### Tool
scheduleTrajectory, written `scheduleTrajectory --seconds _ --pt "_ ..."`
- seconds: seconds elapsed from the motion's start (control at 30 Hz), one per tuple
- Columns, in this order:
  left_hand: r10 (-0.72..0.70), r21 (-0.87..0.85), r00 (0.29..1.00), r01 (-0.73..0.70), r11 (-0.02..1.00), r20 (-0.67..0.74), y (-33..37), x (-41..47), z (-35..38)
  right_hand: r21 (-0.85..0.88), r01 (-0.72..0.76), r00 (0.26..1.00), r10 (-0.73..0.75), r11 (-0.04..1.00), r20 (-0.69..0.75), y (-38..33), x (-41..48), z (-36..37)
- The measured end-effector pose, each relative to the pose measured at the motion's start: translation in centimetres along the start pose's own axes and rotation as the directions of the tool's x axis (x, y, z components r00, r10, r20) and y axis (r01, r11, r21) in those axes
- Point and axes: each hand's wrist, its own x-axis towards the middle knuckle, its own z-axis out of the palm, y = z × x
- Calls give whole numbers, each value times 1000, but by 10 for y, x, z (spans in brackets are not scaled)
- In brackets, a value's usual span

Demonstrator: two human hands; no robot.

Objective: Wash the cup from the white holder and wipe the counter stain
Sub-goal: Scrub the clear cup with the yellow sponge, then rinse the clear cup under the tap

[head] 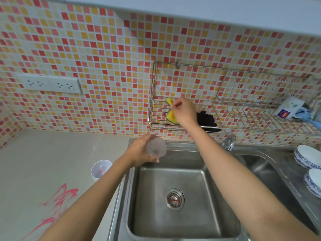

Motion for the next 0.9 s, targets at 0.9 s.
scheduleTrajectory --seconds 0.9 --pt "-100 49 995 98 994 26 35 6 65 -45 296 923 -298 954 -245 124 -128 -58"
